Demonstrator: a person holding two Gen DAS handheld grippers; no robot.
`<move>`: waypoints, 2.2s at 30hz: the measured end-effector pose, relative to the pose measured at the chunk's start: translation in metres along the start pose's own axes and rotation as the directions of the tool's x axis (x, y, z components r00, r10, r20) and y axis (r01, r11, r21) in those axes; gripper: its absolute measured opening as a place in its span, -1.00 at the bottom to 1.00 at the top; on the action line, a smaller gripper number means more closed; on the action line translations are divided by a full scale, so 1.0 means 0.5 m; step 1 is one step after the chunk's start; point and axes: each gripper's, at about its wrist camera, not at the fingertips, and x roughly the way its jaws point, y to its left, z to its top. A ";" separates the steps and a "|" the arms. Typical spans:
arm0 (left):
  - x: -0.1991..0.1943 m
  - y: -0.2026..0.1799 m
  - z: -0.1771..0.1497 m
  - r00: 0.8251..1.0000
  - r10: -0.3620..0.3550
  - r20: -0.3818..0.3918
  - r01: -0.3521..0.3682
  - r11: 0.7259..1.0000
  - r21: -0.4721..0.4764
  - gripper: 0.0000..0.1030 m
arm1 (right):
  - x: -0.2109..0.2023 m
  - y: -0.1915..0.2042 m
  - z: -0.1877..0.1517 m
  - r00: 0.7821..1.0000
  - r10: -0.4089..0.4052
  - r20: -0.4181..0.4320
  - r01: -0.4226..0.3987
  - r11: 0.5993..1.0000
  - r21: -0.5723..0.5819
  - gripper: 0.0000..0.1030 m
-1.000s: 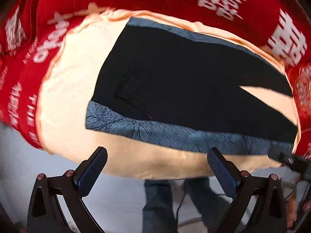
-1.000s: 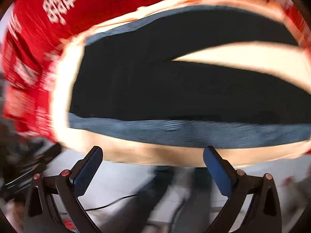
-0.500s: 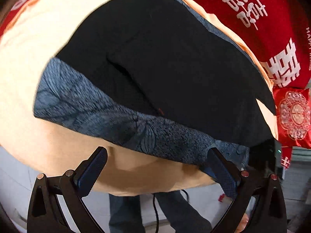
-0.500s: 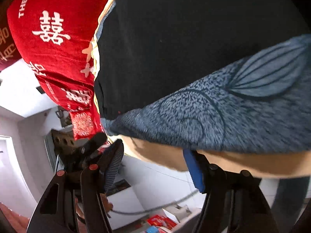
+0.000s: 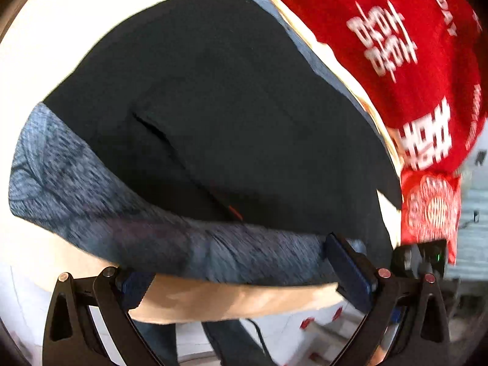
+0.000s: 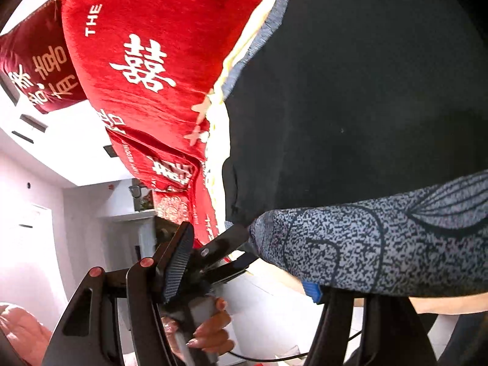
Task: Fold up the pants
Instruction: 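Grasp the trouser leg hems with both grippers, then lift the hems with both grippers and fold them over toward the waistband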
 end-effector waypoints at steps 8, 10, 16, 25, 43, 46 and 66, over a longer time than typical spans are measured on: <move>0.001 0.027 0.036 0.993 0.110 0.029 -0.110 0.994 -0.022 -0.04 | -0.018 -0.062 -0.012 0.999 -0.050 0.017 0.048 0.996 0.075 0.32; -0.002 0.032 0.038 0.994 0.105 0.021 -0.105 0.994 -0.014 -0.17 | -0.034 -0.095 -0.011 0.997 -0.058 0.054 0.050 0.990 0.134 0.28; -0.040 0.032 0.034 0.994 0.107 0.013 -0.108 0.993 0.055 -0.26 | -0.120 -0.210 -0.039 0.970 0.080 0.231 -0.168 0.905 0.391 -0.78; -0.115 -0.050 0.082 0.993 0.107 0.052 -0.112 0.987 0.117 -0.36 | -0.194 -0.007 0.016 0.977 -0.166 0.136 0.146 0.978 0.148 -0.81; 0.047 -0.216 0.457 0.945 0.234 0.230 -0.274 0.948 0.163 -0.35 | -0.049 0.041 0.544 0.908 -0.386 -0.163 0.372 0.922 -0.108 -0.75; 0.100 -0.195 0.493 0.921 0.303 0.246 -0.340 0.932 0.124 -0.11 | -0.007 0.002 0.593 0.889 -0.415 -0.196 0.397 0.909 -0.126 -0.75; 0.168 -0.258 0.448 0.833 0.482 0.272 -0.541 0.813 0.216 0.50 | 0.112 0.112 0.522 0.797 -0.582 -0.163 0.437 0.741 -0.509 -0.11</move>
